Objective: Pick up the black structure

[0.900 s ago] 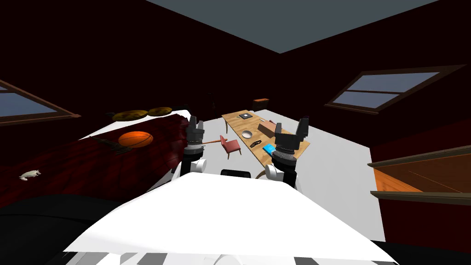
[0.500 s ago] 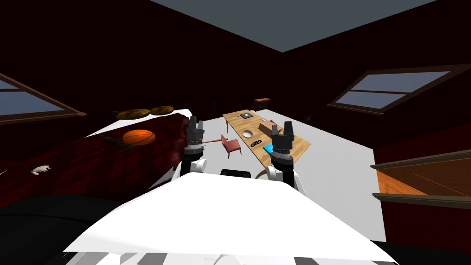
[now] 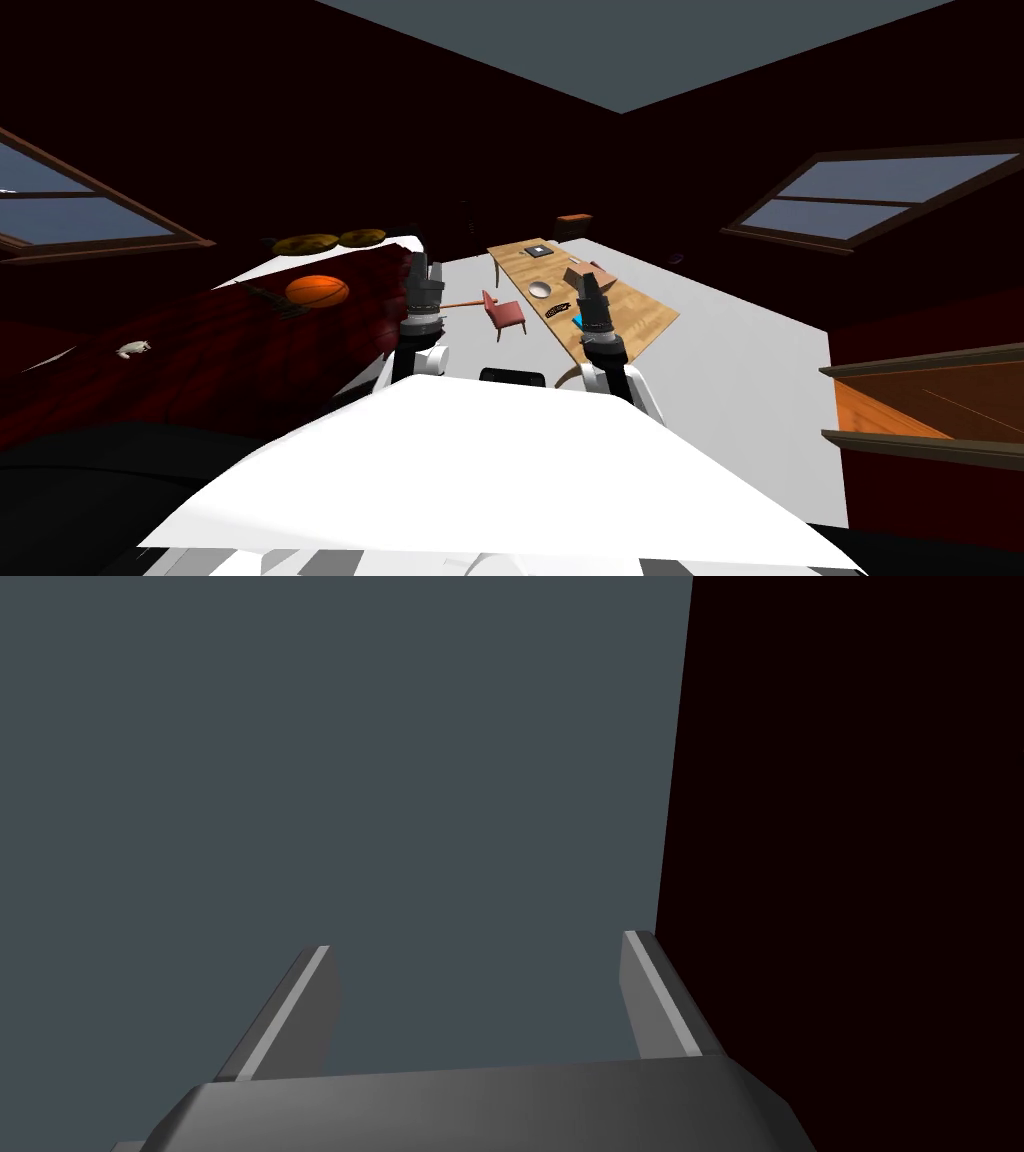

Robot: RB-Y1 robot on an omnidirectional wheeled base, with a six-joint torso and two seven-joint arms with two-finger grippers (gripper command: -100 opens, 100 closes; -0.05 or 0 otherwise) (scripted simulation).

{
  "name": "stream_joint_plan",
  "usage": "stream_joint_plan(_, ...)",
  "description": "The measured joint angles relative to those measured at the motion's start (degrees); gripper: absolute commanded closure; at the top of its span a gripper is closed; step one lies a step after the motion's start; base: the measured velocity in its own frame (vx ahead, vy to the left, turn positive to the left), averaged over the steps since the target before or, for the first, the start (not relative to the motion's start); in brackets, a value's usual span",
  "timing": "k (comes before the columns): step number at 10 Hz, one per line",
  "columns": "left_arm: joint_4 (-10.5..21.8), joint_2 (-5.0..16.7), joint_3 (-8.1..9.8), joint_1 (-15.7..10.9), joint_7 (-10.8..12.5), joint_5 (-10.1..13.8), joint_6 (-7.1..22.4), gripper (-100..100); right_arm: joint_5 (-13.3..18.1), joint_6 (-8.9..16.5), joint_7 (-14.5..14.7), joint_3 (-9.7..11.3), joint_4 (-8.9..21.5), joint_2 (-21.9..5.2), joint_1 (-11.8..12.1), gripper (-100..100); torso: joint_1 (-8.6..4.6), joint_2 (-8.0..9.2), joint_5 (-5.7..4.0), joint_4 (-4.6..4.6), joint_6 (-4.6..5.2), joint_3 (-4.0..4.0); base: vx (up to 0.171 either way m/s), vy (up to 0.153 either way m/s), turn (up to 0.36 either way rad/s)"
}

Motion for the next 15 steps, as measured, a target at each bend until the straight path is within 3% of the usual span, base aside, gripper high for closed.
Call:
stream_joint_plan(9,0.0,0.0,0.0,0.0,0.0,0.0,0.0,0,13.88,5.49,8.79,1.66,8.22,-7.63,-1.4,-100,-0.02,0.02,0.0,0.0,0.01,0.01,-0.041,-0.014,0.085)
stream_joint_plan(15,0.0,0.0,0.0,0.0,0.0,0.0,0.0,0,23.16,8.64,14.57,2.39,13.98,-10.99,-2.71,-100,0.01,-0.07,0.01,-0.01,0.01,-0.04,-0.026,-0.01,0.089)
